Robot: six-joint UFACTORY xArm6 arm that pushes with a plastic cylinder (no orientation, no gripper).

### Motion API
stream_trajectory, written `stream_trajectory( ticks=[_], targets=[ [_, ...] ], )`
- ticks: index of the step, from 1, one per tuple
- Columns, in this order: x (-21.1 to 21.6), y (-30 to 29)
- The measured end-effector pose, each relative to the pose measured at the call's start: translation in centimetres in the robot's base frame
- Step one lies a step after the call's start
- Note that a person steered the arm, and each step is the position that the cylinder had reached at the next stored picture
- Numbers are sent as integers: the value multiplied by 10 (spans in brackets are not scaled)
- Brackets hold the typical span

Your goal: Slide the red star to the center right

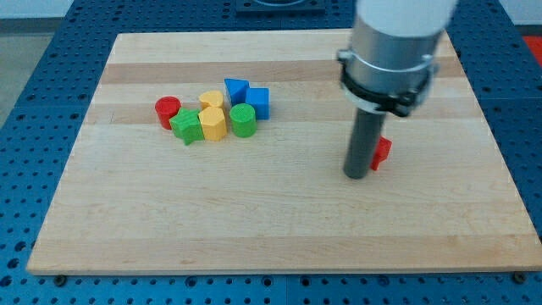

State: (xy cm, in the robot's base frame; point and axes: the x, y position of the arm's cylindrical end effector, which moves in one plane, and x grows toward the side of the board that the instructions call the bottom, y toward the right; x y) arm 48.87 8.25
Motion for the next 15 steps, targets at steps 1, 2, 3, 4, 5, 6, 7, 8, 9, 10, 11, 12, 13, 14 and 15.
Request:
stream_trajectory(
  ticks=[1, 2, 3, 4, 5, 6, 7, 8, 9, 10, 11, 12, 13, 14, 15],
  targets=[
    [-43, -6],
    [-54, -6],
    [-22, 14],
    [0, 56],
    [0, 66],
    [32, 64],
    [59, 100],
    [42, 96],
    [10, 48],
    [-37, 22],
    [-36, 12],
    [-36, 12],
    [-36, 12],
    [-1, 13],
    [14, 12]
  ],
)
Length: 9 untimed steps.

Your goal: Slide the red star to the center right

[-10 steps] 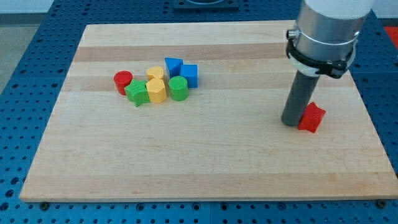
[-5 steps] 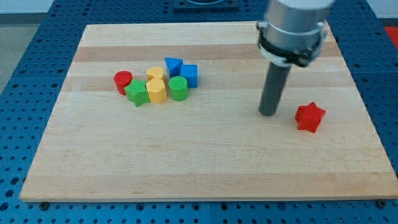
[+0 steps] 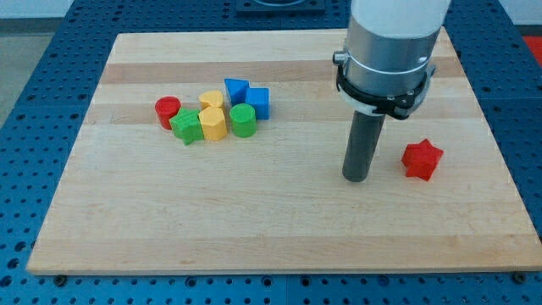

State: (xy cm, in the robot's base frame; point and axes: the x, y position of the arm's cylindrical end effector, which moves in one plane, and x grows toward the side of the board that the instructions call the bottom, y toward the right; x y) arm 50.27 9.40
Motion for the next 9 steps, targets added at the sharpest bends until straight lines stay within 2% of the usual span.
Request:
stream_trajectory(
  ticks=[2, 3, 4, 5, 6, 7, 9],
  targets=[
    [9, 3],
    [34, 3],
    [32, 26],
    [10, 62],
    [-16, 72],
    [-24, 72],
    [-15, 117]
  ],
)
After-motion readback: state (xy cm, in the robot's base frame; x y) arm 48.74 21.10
